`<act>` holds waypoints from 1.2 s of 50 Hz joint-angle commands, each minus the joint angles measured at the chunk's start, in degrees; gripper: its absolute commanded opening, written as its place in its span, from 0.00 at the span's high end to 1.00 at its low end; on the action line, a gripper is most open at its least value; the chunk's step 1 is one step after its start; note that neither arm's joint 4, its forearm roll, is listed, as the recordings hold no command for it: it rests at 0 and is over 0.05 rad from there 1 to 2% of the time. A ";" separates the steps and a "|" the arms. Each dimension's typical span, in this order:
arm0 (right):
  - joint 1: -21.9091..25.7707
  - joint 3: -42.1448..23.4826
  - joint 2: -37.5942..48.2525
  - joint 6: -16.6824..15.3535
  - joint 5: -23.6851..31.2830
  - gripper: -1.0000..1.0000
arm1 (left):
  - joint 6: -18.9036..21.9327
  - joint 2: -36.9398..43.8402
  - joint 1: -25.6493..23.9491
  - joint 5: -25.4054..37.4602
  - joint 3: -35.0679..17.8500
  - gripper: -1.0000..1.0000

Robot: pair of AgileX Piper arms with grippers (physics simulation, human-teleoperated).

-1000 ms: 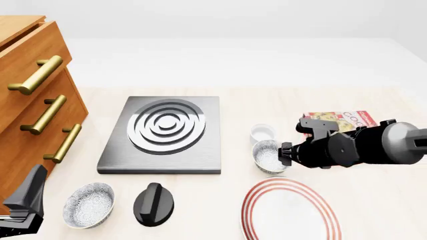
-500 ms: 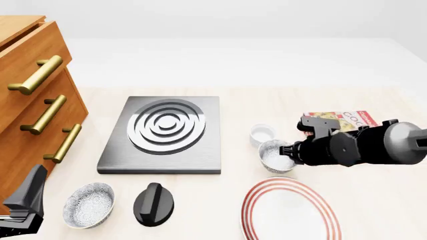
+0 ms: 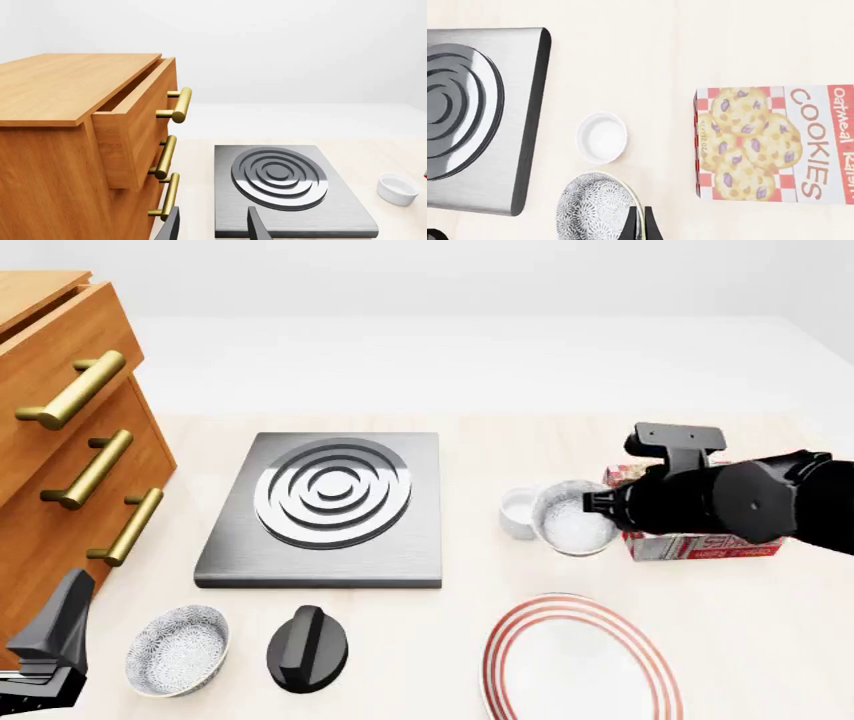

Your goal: Pick the akita bowl between the plate and the ramekin and place it on the plate.

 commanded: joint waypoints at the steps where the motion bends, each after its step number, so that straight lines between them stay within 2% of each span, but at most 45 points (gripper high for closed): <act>1: 1.56 -2.57 -8.53 0.13 7.23 1.00 | 0.00 0.00 0.00 0.00 0.00 0.00; 9: 4.34 -3.98 -17.06 -1.08 14.46 1.00 | 0.00 0.00 0.00 0.00 0.00 0.00; 13: 4.59 -3.35 -19.72 -3.11 16.08 1.00 | 0.00 0.00 0.00 0.00 0.00 0.00; 15: 3.15 -2.55 -21.52 -5.46 16.40 1.00 | 0.00 0.00 0.00 0.00 0.00 0.00; 19: 2.77 0.47 -24.13 -6.83 16.56 1.00 | 0.00 0.00 0.00 0.00 0.00 0.00; 21: 3.59 2.10 -24.42 -6.11 16.10 1.00 | 0.00 0.00 0.00 0.00 0.00 0.00; 28: 2.97 6.90 -26.47 -7.88 14.92 1.00 | 0.00 0.00 0.00 0.00 0.00 0.00; 30: 4.14 7.81 -26.17 -7.17 14.64 1.00 | 0.00 0.00 0.00 0.00 0.00 0.00; 34: 4.55 9.44 -26.30 -7.87 14.05 1.00 | 0.00 0.00 0.00 0.00 0.00 0.00; 40: 6.93 11.47 -25.06 -8.35 12.65 1.00 | 0.00 0.00 0.00 0.00 0.00 0.00; 53: 8.80 15.77 -23.26 -9.03 9.29 1.00 | 0.00 0.00 0.00 0.00 0.00 0.00; 60: 10.50 18.53 -20.85 -8.23 6.00 1.00 | 0.00 0.00 0.00 0.00 0.00 0.00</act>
